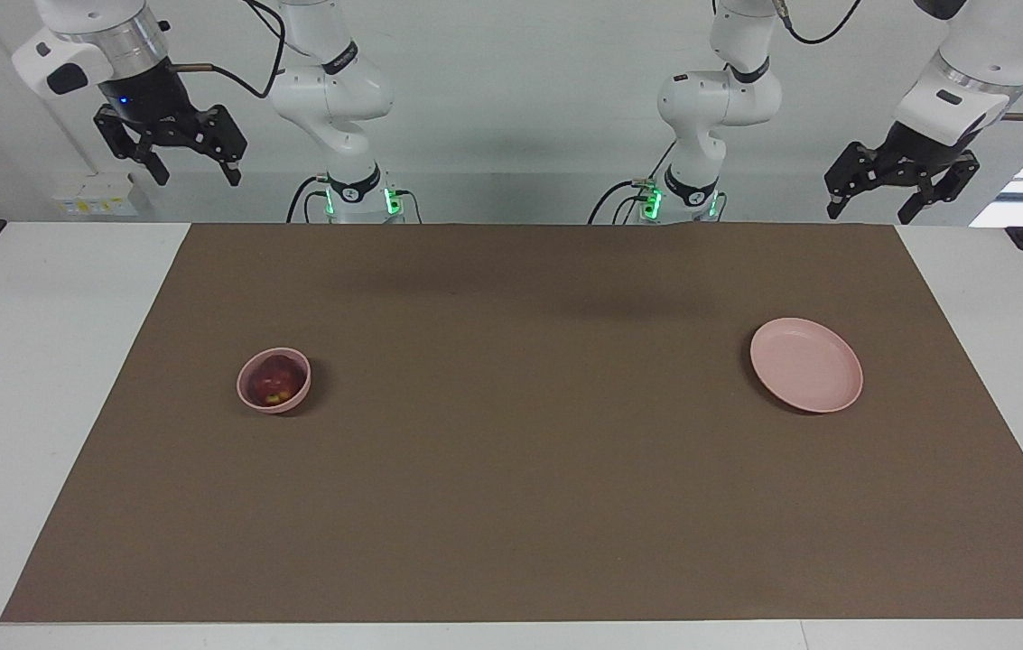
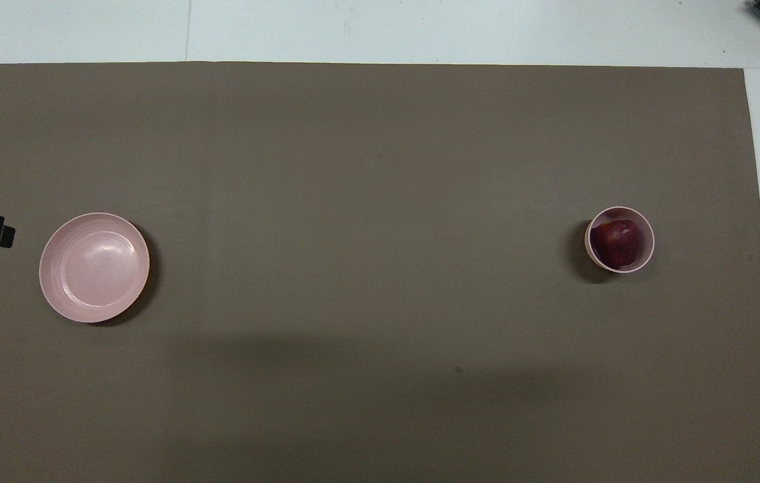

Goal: Move apple from plate to bowl

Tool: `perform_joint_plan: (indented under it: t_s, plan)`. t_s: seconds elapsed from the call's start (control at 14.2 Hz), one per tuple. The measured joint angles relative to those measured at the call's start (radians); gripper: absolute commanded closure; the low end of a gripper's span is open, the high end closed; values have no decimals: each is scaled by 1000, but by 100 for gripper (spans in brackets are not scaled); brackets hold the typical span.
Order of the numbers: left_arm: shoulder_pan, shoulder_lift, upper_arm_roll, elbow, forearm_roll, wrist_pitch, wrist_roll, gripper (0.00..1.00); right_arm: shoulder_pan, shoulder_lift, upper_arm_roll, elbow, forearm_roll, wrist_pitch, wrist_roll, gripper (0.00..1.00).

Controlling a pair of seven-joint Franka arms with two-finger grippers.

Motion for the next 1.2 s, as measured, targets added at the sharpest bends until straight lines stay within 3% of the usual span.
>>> perform_joint_plan:
  t_s: [0.64,1.2]
  plan:
    - [0,0,0,0,0,0,0,0,5,-5,9,10,17,-43,-1,0]
    - [0,0,0,0,0,0,0,0,8,-25,23,-13,22,-8,1,0]
